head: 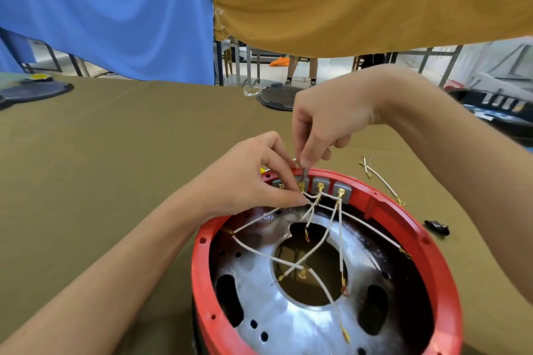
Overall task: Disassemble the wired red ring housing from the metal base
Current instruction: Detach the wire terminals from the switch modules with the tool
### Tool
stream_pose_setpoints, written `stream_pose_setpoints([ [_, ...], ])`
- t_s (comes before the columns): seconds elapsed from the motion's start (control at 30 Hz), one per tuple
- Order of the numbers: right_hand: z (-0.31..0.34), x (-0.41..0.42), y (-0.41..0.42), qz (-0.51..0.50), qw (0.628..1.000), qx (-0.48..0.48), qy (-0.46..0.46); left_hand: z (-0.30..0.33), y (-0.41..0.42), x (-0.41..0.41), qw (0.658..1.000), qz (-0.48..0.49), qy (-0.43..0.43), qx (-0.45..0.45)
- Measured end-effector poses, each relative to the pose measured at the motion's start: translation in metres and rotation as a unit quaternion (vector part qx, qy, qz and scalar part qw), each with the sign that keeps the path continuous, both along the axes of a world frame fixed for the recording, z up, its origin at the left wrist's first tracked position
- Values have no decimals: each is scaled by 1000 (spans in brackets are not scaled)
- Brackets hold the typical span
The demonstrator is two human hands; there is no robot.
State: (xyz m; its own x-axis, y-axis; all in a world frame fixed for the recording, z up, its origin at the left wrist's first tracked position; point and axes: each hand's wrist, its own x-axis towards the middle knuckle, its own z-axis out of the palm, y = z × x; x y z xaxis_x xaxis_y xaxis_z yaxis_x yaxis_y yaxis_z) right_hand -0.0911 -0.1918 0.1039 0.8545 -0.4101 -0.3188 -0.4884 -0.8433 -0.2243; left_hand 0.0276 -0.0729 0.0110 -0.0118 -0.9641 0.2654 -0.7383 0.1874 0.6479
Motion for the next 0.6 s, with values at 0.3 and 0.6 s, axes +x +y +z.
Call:
stream_pose_setpoints([
  [0.3, -4, -16, -8, -1, 998, 47, -34, -1, -1, 0, 1000, 9, 0, 1],
  [0.6, -13, -25, 13, 55, 991, -98, -72, -2, 0, 1, 1000, 11, -8, -4],
])
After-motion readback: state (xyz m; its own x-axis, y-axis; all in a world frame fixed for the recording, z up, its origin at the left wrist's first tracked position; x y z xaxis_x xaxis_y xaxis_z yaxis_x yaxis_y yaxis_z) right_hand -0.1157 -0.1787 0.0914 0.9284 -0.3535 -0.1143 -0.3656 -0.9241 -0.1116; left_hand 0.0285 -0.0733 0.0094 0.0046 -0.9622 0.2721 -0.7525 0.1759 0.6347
